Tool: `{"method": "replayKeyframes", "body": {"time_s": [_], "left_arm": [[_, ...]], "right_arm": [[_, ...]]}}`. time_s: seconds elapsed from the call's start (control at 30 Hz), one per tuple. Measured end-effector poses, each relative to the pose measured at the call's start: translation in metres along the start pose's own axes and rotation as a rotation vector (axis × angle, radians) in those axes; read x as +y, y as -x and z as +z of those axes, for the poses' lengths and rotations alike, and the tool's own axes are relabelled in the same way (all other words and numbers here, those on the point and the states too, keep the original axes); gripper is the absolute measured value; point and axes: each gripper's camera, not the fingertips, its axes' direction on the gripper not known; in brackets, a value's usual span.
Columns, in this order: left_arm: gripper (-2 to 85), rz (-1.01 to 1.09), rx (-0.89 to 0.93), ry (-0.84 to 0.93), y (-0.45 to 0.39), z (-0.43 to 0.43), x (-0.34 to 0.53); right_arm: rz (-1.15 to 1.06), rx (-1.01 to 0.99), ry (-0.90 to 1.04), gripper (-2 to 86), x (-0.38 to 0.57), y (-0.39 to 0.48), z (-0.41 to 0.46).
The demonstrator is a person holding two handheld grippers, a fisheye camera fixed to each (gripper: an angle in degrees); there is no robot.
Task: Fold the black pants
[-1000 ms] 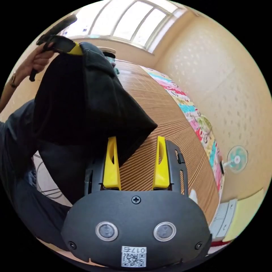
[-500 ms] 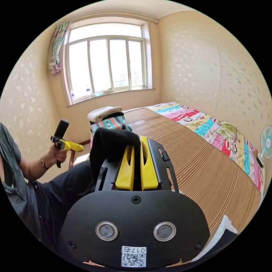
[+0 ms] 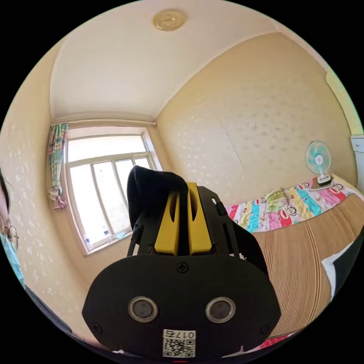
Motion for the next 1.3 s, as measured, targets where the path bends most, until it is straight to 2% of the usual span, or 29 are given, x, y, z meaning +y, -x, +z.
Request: {"method": "replayKeyframes", "body": {"time_s": [0.07, 0.17, 0.33, 0.43, 0.53, 0.63, 0.73, 0.8, 0.87, 0.97, 1.07, 1.2, 1.3], "left_arm": [[13.6, 0.06, 0.007, -0.068, -0.026, -0.017, -0.007], [14.0, 0.117, -0.033, -0.163, -0.059, -0.046, -0.016], [17.4, 0.105, -0.262, -0.236, -0.094, -0.06, -0.047], [18.7, 0.109, -0.411, -0.338, -0.122, -0.076, -0.065], [17.7, 0.255, -0.385, -0.403, -0.164, -0.1, -0.076], [12.6, 0.41, -0.373, -0.518, -0.214, -0.126, -0.065], [4.0, 0.404, -0.416, -0.729, -0.243, -0.171, -0.046], [3.0, 0.325, -0.333, -0.885, -0.242, -0.229, -0.046], [2.5, 0.244, -0.215, -0.951, -0.231, -0.274, -0.061], [2.0, 0.124, -0.163, -0.982, -0.216, -0.329, -0.105], [1.8, 0.072, -0.129, -1.022, -0.213, -0.361, -0.145], [1.8, 0.191, -0.164, -0.973, -0.242, -0.372, -0.192], [1.9, 0.269, -0.213, -0.97, -0.255, -0.357, -0.194]], "right_arm": [[-0.127, 0.104, -0.014, 4.3, -0.039, 0.045, -0.014], [-0.242, 0.157, -0.005, 4.3, -0.075, 0.094, -0.026], [-0.329, 0.224, -0.102, 4.2, -0.097, 0.161, -0.053], [-0.328, 0.246, -0.148, 4.1, -0.109, 0.185, -0.072], [-0.323, 0.27, -0.19, 3.9, -0.122, 0.2, -0.089], [-0.322, 0.301, -0.226, 3.7, -0.135, 0.211, -0.104], [-0.342, 0.334, -0.254, 3.5, -0.144, 0.222, -0.121], [-0.39, 0.352, -0.292, 3.5, -0.147, 0.227, -0.136], [-0.486, 0.312, -0.352, 3.6, -0.146, 0.231, -0.157], [-0.623, 0.214, -0.424, 3.7, -0.14, 0.232, -0.187], [-0.624, 0.223, -0.385, 3.8, -0.15, 0.24, -0.204], [-0.606, 0.254, -0.381, 3.8, -0.164, 0.235, -0.215], [-0.595, 0.257, -0.388, 3.7, -0.153, 0.214, -0.217]]}}
